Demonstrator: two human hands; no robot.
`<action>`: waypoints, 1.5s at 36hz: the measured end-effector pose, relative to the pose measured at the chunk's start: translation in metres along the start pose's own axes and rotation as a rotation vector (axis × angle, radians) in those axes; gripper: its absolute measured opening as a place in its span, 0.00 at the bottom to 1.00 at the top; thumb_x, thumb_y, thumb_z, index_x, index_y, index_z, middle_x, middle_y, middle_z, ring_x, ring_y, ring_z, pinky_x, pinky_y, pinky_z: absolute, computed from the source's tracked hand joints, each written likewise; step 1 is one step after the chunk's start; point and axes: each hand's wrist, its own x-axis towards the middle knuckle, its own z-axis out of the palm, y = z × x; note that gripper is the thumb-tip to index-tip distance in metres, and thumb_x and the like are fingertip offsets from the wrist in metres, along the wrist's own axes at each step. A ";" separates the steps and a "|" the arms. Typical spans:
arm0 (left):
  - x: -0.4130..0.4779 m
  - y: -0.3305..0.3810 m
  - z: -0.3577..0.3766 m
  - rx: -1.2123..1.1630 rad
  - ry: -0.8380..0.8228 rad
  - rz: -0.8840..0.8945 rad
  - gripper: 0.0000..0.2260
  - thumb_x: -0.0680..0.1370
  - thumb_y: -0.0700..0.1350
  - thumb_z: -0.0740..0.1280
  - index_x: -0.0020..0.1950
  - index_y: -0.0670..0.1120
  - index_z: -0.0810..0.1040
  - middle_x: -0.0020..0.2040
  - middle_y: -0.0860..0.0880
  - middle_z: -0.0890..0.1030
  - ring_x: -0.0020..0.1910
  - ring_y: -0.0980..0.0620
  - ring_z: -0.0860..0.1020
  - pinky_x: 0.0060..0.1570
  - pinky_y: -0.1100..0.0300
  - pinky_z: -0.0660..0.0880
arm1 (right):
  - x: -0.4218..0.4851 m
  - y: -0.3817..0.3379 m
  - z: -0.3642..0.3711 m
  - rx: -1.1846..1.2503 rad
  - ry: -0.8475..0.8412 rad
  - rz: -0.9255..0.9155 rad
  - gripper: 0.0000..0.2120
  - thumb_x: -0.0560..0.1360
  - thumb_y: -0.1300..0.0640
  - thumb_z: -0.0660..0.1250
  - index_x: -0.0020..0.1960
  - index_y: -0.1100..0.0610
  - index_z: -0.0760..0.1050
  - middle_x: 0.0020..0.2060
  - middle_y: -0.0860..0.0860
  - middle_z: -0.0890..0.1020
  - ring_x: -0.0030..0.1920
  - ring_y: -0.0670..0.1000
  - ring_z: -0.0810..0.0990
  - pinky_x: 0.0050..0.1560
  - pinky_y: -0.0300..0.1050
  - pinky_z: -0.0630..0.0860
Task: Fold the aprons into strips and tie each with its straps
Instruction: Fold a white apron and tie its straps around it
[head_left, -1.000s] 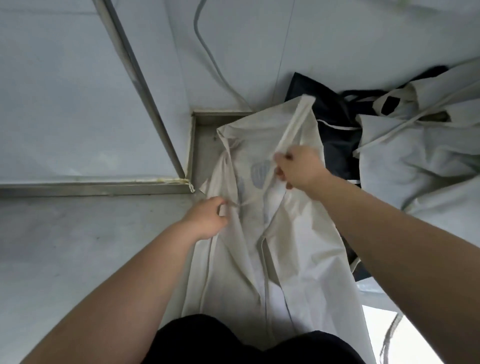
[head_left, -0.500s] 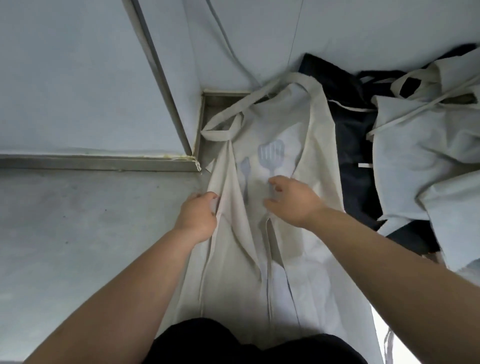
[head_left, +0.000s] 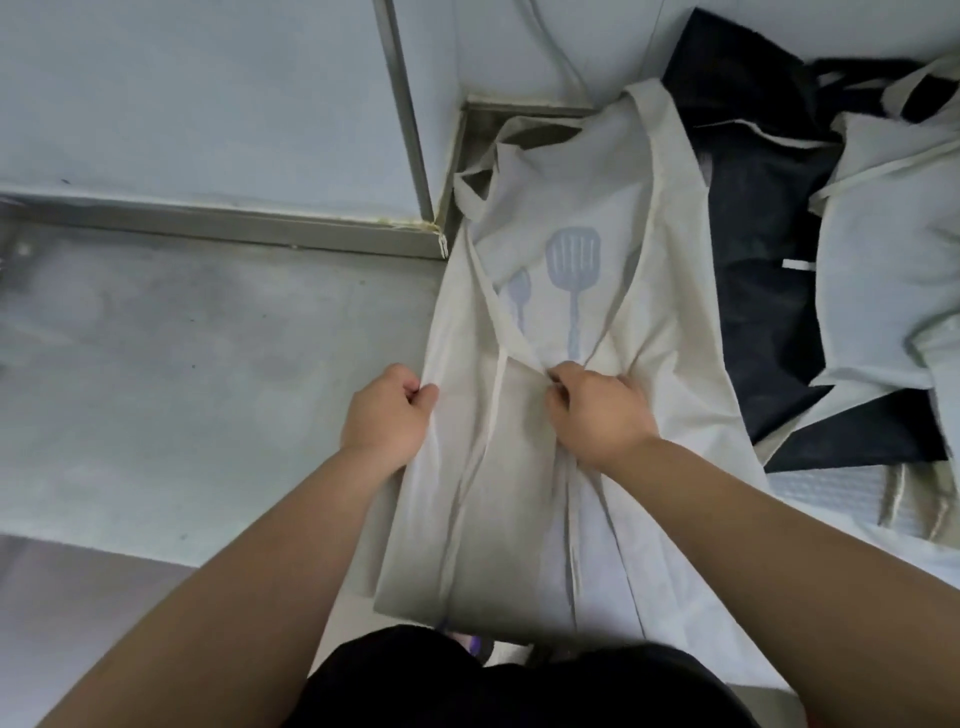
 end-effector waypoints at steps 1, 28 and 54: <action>-0.002 -0.001 0.000 0.025 -0.016 -0.008 0.08 0.79 0.50 0.63 0.48 0.46 0.74 0.45 0.47 0.79 0.49 0.45 0.77 0.42 0.60 0.67 | 0.000 -0.001 0.000 0.001 -0.009 0.017 0.13 0.80 0.53 0.51 0.58 0.54 0.70 0.43 0.52 0.81 0.51 0.57 0.78 0.66 0.51 0.63; -0.008 0.041 0.019 0.461 -0.325 0.447 0.33 0.74 0.57 0.67 0.75 0.60 0.57 0.77 0.50 0.49 0.73 0.44 0.53 0.71 0.57 0.53 | -0.026 0.035 -0.010 -0.275 -0.213 0.138 0.41 0.66 0.30 0.65 0.70 0.51 0.58 0.64 0.54 0.64 0.63 0.58 0.69 0.61 0.51 0.65; -0.005 0.050 0.032 0.034 -0.304 0.394 0.15 0.77 0.56 0.62 0.58 0.50 0.77 0.56 0.50 0.74 0.49 0.53 0.74 0.45 0.64 0.65 | -0.024 0.033 -0.014 0.536 0.011 0.251 0.25 0.78 0.64 0.56 0.74 0.53 0.61 0.68 0.51 0.72 0.64 0.51 0.72 0.53 0.37 0.70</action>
